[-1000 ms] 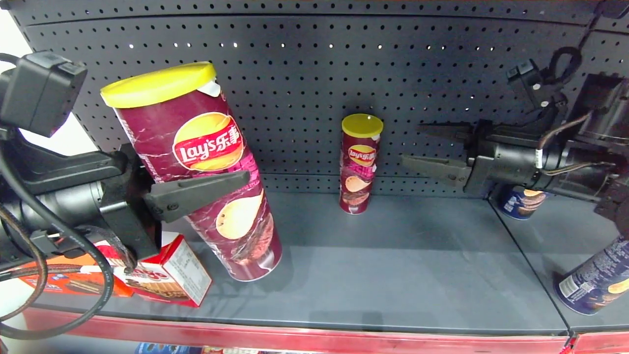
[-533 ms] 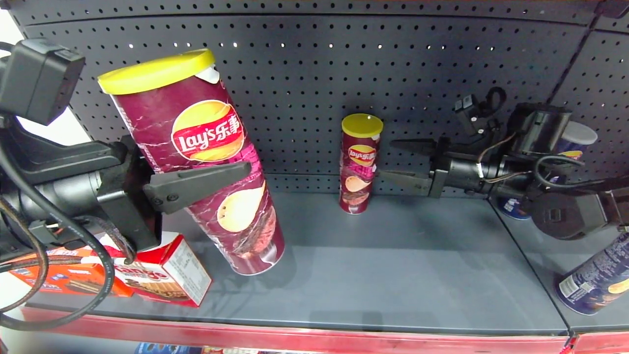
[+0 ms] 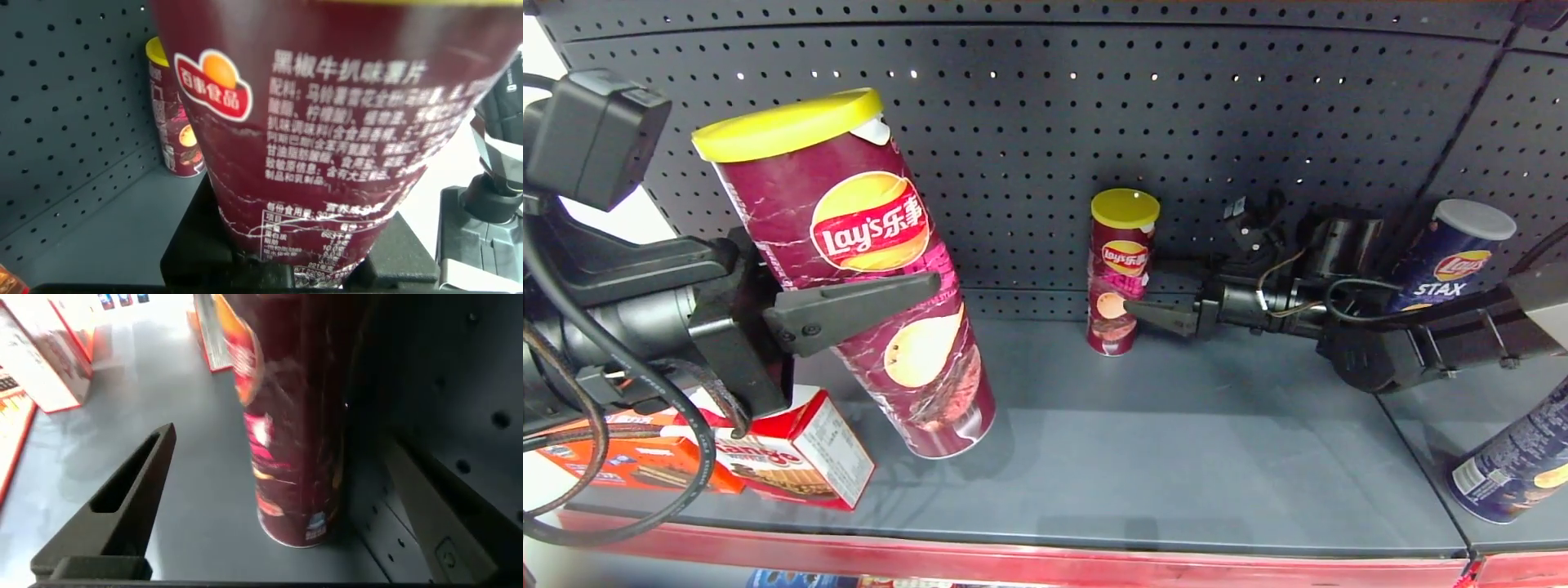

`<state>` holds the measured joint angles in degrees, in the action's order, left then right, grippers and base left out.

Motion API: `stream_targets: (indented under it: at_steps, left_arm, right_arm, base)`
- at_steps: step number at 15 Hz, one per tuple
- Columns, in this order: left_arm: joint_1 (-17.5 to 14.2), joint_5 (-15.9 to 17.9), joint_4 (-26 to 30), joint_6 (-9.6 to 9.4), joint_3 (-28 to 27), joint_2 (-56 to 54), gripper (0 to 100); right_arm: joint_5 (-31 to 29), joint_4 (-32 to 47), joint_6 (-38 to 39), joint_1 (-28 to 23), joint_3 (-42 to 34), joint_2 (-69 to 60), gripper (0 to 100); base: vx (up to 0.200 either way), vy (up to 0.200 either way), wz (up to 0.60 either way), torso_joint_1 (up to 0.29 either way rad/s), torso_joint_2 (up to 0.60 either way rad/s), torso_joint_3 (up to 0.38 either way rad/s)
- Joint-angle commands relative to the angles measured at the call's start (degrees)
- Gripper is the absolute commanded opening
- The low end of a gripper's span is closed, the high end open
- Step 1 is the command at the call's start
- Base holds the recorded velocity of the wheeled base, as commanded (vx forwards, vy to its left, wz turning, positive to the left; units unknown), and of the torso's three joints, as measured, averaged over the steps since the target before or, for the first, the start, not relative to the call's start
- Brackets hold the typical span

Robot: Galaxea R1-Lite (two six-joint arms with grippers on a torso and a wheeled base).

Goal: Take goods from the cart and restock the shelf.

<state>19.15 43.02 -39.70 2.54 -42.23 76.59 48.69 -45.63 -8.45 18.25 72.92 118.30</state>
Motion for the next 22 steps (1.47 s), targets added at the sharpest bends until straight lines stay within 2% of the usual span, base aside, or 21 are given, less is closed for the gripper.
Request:
stream_targets:
  at_steps: [1, 18, 19, 22]
  left_arm:
    - [-0.08, -0.04, -0.02, 0.01, -0.05, 0.31, 0]
    - [-0.34, -0.13, -0.11, -0.07, 0.92, 1.54, 0]
    - [-0.34, -0.13, -0.11, -0.07, 0.92, 1.54, 0]
    - [-0.43, -0.22, -0.11, -0.16, 1.27, 1.54, 0]
  right_arm:
    - [0.09, -0.07, -0.08, 0.38, 1.34, 2.82, 100]
    - [1.14, -1.22, 0.19, 2.23, 14.00, 14.68, 100]
    - [0.97, -1.13, 0.45, 2.49, 13.82, 14.42, 0]
    - [0.97, -1.30, 0.45, 2.40, 12.95, 13.45, 0]
  base:
    - [0.000, 0.000, 0.00, 0.000, 0.00, 0.000]
    - [0.000, 0.000, 0.00, 0.000, 0.00, 0.000]
    - [0.000, 0.000, 0.00, 0.000, 0.00, 0.000]
    - [0.000, 0.000, 0.00, 0.000, 0.00, 0.000]
